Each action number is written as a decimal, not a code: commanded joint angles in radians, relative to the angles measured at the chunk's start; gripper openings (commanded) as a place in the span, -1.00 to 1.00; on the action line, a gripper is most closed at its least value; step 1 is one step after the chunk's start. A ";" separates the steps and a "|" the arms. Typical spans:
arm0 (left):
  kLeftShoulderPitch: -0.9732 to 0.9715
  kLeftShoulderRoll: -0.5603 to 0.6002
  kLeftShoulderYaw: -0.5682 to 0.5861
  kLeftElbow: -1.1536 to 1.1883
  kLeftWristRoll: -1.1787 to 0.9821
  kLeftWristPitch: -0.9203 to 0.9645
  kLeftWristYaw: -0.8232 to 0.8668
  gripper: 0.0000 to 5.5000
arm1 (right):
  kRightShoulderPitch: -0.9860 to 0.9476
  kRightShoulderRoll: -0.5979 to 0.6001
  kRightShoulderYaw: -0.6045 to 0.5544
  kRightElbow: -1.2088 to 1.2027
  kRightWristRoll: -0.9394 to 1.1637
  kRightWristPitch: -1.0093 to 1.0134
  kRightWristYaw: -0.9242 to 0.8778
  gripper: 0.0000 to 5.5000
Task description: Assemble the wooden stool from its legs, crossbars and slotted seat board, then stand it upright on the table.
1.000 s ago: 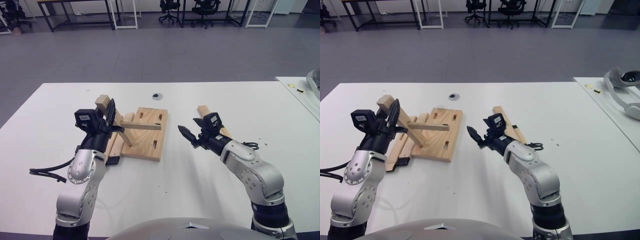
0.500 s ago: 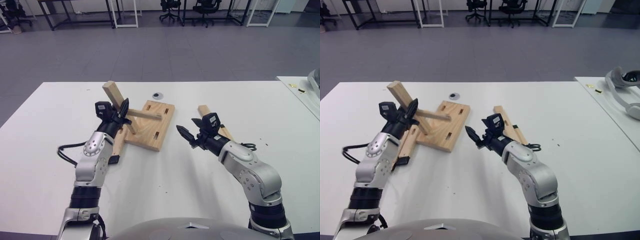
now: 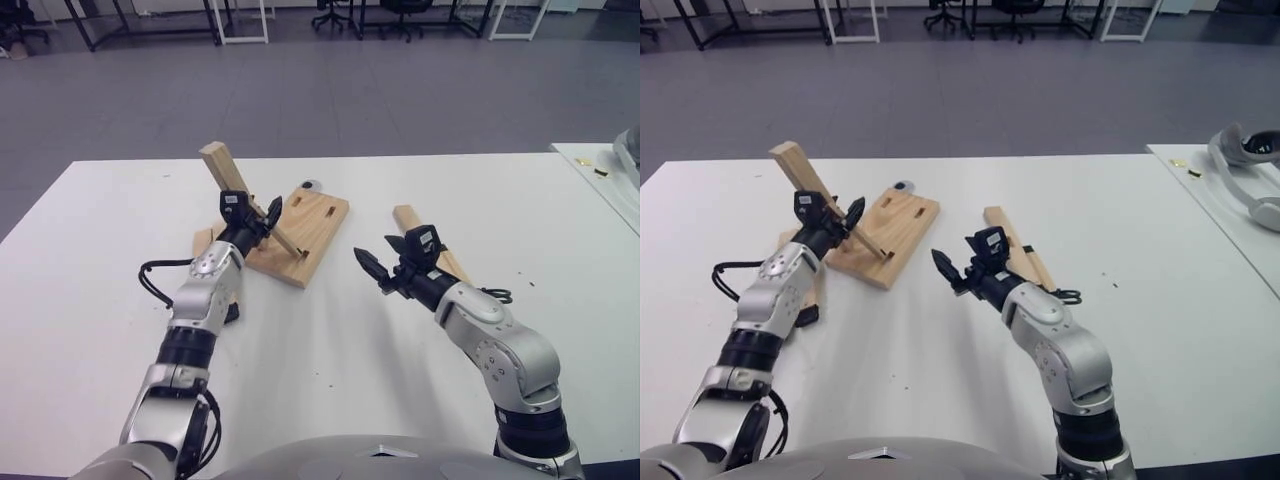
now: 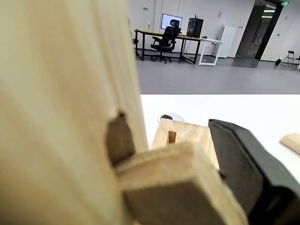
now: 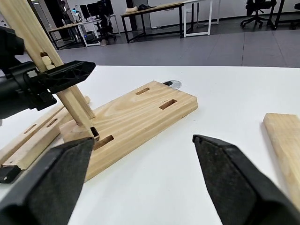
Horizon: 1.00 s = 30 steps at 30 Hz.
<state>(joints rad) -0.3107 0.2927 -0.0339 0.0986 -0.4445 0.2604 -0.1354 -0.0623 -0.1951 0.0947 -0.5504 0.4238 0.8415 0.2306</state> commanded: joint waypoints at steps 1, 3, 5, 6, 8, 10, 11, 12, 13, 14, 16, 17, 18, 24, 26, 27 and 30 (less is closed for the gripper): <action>0.181 0.218 0.130 -0.815 -0.303 0.545 0.181 0.22 | 0.008 0.011 0.014 0.018 -0.030 -0.020 -0.026 0.43; 0.137 0.250 0.214 -0.851 -0.402 0.603 0.208 0.22 | 0.000 0.012 0.013 0.024 -0.031 -0.021 -0.024 0.43; 0.041 0.224 0.235 -0.815 -0.465 0.677 0.277 0.22 | -0.007 0.009 0.012 0.027 -0.030 -0.019 -0.020 0.43; -0.009 0.203 0.234 -0.792 -0.486 0.707 0.313 0.22 | -0.009 0.008 0.013 0.027 -0.029 -0.017 -0.018 0.43; -0.153 0.132 0.236 -0.718 -0.539 0.768 0.408 0.22 | -0.011 0.008 0.014 0.028 -0.033 -0.016 -0.013 0.43; -0.289 0.056 0.243 -0.630 -0.587 0.796 0.481 0.22 | -0.013 0.008 0.014 0.032 -0.036 -0.017 -0.009 0.43; -0.341 0.030 0.244 -0.588 -0.601 0.799 0.497 0.22 | -0.016 0.008 0.015 0.036 -0.037 -0.019 -0.008 0.43; -0.379 0.016 0.243 -0.558 -0.603 0.803 0.503 0.22 | -0.015 0.008 0.016 0.037 -0.038 -0.021 -0.007 0.43; -0.413 0.011 0.239 -0.522 -0.587 0.800 0.501 0.22 | -0.016 0.008 0.016 0.038 -0.039 -0.023 -0.007 0.43; -0.435 0.009 0.238 -0.498 -0.573 0.798 0.501 0.22 | -0.017 0.007 0.016 0.039 -0.039 -0.023 -0.005 0.43; -0.468 0.012 0.251 -0.445 -0.539 0.771 0.496 0.22 | -0.020 0.000 0.015 0.040 -0.037 -0.021 0.003 0.43; -0.485 0.013 0.265 -0.421 -0.518 0.745 0.491 0.22 | -0.024 -0.005 0.013 0.042 -0.035 -0.020 0.010 0.43; -0.503 0.008 0.288 -0.401 -0.507 0.711 0.484 0.22 | -0.028 -0.011 0.011 0.045 -0.033 -0.020 0.019 0.43; -0.559 0.050 0.382 -0.384 -0.499 0.593 0.386 0.22 | -0.079 -0.081 0.058 0.079 -0.016 -0.018 0.142 0.43; -0.542 0.087 0.407 -0.387 -0.480 0.573 0.361 0.22 | -0.103 -0.105 0.093 0.108 -0.021 -0.025 0.192 0.43; -0.527 0.096 0.417 -0.389 -0.471 0.568 0.357 0.22 | -0.111 -0.113 0.106 0.121 -0.024 -0.031 0.212 0.43; -0.411 0.123 0.450 -0.423 -0.462 0.575 0.336 0.22 | -0.133 -0.127 0.158 0.164 -0.041 -0.053 0.265 0.43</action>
<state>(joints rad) -0.7981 0.4002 0.4053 -0.3046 -0.9283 0.8265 0.2122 -0.1679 -0.3071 0.2226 -0.4115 0.3952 0.8036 0.4697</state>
